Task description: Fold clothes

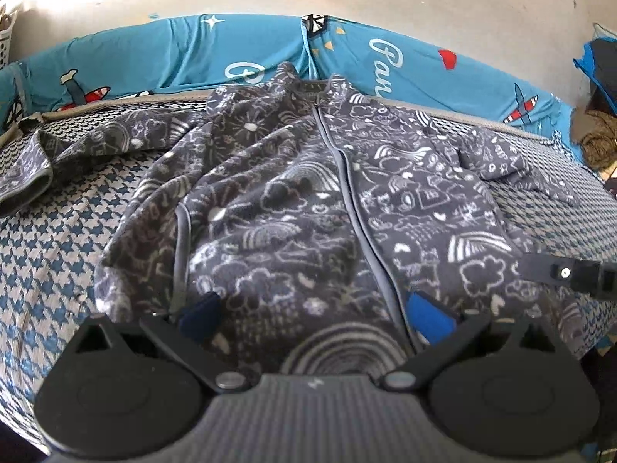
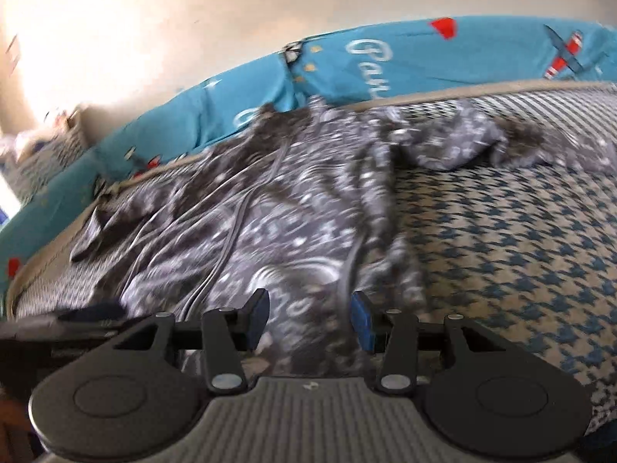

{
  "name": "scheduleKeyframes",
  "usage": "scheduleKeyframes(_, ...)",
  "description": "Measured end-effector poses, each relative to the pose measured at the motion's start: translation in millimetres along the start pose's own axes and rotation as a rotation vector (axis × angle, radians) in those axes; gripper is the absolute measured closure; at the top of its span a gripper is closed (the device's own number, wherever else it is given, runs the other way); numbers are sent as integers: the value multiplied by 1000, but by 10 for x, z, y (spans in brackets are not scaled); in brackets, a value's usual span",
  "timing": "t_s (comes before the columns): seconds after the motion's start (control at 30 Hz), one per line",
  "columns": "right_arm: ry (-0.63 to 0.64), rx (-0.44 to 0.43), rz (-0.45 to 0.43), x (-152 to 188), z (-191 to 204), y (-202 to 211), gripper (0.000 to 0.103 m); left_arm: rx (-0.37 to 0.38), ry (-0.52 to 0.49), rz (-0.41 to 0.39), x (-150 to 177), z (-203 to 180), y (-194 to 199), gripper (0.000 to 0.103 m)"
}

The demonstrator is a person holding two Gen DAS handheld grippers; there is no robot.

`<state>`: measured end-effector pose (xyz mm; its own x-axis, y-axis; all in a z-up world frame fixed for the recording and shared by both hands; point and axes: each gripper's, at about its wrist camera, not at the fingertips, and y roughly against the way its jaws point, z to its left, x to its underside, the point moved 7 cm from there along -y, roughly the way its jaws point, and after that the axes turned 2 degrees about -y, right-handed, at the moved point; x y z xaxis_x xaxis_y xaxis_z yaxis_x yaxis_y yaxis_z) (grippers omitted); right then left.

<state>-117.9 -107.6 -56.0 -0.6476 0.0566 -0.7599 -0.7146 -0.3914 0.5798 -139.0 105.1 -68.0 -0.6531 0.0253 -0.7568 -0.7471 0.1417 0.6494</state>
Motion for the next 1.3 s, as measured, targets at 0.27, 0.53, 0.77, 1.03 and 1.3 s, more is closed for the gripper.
scheduleKeyframes(0.27,100,94,60,165,77,-148,65,-18,-40,22,65,-57,-41,0)
scheduleKeyframes(0.53,76,163,67,185,-29,-109,65,-20,-25,35,121,-36,-7,0)
scheduleKeyframes(0.77,47,169,75,216,-69,-27,65,-18,0,40,154,-15,31,0)
scheduleKeyframes(1.03,-106,166,44,172,-290,221,65,18,76,1,89,43,112,0)
scheduleKeyframes(1.3,-76,135,67,291,-189,376,64,57,55,3,141,-117,224,0)
